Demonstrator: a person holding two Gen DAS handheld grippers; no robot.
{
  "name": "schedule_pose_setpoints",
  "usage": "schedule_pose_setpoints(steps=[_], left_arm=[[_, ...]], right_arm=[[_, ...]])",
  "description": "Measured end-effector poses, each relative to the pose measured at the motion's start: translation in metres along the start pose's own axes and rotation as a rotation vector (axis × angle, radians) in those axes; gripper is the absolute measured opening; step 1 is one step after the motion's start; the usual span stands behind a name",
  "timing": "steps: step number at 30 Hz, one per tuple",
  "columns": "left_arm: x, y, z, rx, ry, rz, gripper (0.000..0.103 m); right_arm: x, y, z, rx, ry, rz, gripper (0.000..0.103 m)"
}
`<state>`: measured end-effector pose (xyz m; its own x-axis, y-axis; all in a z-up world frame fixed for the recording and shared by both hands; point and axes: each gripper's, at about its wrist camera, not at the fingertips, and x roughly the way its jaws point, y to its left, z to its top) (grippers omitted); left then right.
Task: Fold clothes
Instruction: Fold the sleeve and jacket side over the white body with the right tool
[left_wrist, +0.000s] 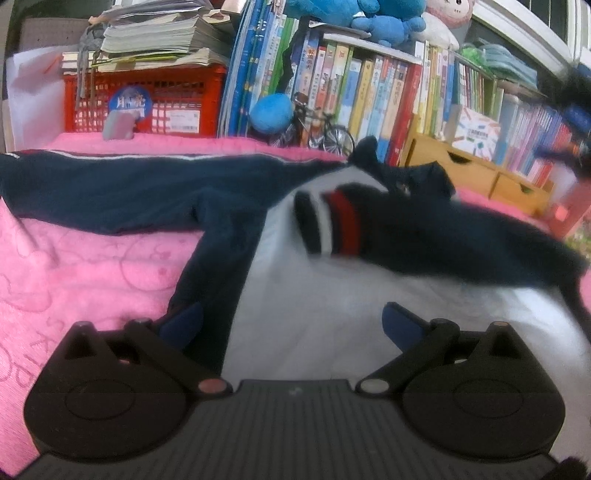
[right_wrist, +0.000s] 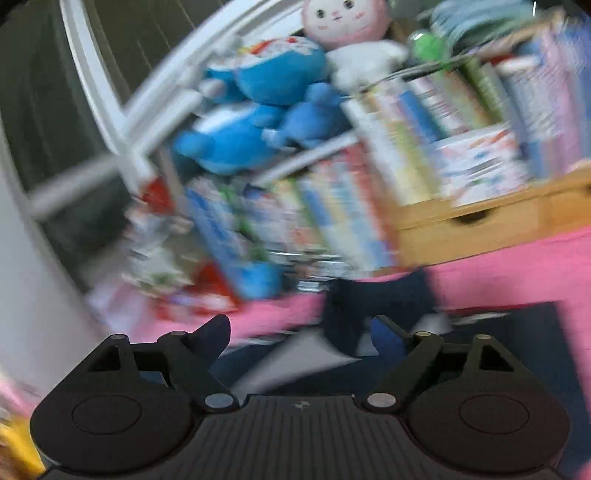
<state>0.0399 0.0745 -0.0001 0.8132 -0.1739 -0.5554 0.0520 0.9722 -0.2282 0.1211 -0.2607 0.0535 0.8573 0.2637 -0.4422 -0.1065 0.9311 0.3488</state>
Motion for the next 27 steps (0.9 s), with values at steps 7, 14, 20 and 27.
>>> schedule_pose_setpoints(steps=[7, 14, 20, 27], left_arm=[[-0.008, 0.013, 0.023, -0.127, -0.024, -0.098, 0.103], [0.043, -0.012, 0.056, -0.088, 0.030, -0.056, 0.103], [0.100, -0.039, 0.052, 0.030, 0.036, 0.039, 0.075], [0.117, -0.048, 0.094, 0.011, -0.071, 0.012, 0.056]], right_arm=[[-0.018, -0.018, -0.078, -0.347, 0.083, -0.364, 0.085], [-0.022, -0.009, -0.132, -0.689, 0.104, -0.471, 0.097], [-0.020, -0.009, -0.140, -0.726, 0.098, -0.465, 0.099], [0.009, -0.037, -0.112, -0.691, 0.068, -0.542, 0.100]])
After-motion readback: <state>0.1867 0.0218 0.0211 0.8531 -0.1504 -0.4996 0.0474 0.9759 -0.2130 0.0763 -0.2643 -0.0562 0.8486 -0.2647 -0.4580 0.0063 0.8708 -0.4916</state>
